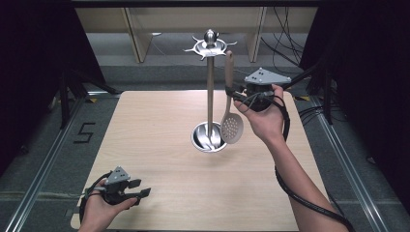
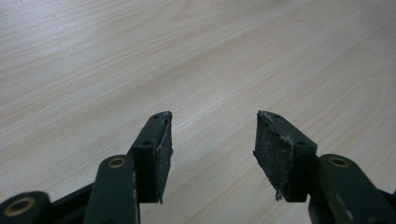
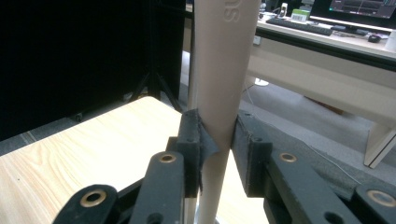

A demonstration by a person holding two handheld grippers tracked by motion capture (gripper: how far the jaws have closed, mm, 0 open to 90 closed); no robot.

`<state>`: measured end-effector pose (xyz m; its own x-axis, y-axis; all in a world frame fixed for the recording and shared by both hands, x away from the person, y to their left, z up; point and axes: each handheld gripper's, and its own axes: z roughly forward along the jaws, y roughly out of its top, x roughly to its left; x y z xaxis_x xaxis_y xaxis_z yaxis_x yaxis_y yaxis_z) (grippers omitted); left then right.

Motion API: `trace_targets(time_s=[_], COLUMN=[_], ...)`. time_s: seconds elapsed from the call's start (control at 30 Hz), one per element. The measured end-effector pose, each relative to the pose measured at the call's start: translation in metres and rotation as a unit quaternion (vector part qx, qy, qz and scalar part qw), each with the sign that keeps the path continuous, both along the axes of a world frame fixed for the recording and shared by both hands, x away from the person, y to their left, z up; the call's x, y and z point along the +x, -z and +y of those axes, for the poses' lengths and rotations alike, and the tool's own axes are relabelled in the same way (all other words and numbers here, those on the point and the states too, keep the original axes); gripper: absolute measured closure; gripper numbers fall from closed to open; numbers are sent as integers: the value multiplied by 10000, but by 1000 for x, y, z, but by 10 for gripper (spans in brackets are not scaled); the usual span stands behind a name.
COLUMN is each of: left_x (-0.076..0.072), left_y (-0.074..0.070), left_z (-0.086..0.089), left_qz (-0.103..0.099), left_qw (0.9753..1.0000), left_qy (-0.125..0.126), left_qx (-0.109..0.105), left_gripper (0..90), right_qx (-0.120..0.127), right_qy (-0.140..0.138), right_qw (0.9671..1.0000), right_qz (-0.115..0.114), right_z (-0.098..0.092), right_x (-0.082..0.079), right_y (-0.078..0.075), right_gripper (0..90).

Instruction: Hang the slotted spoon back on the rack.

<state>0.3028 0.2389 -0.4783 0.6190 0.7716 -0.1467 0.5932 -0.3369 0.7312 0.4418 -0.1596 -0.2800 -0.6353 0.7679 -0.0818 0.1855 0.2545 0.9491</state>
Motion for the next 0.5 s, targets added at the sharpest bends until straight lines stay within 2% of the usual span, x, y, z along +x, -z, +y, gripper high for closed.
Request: trace_targets(time_s=[0.03, 0.13, 0.23, 0.27, 0.3, 0.5], left_x=[0, 0, -1, -1, -1, 0], left_y=[0, 0, 0, 0, 0, 0], left_z=[0, 0, 0, 0, 0, 0], left_qz=[8, -5, -49, -38, -41, 2], left_qw=[10000, 10000, 10000, 10000, 10000, 10000], left_qy=[1, 3, -45, -42, -38, -83], left_qx=[4, -10, 16, 19, 23, -15], left_gripper=[457, 457, 458, 458, 458, 458], right_qx=[52, 3, 39, 49, 7, -10], right_qy=[15, 12, 11, 17, -1, -17], right_qw=[9999, 10000, 9999, 9999, 10000, 10000], right_qz=[87, 37, 97, 115, 41, 93], right_z=[1, 1, 2, 3, 2, 5], right_x=[0, 2, 2, 2, 4, 7], right_y=[0, 1, 1, 0, 0, 1], right_gripper=[743, 743, 743, 743, 743, 743])
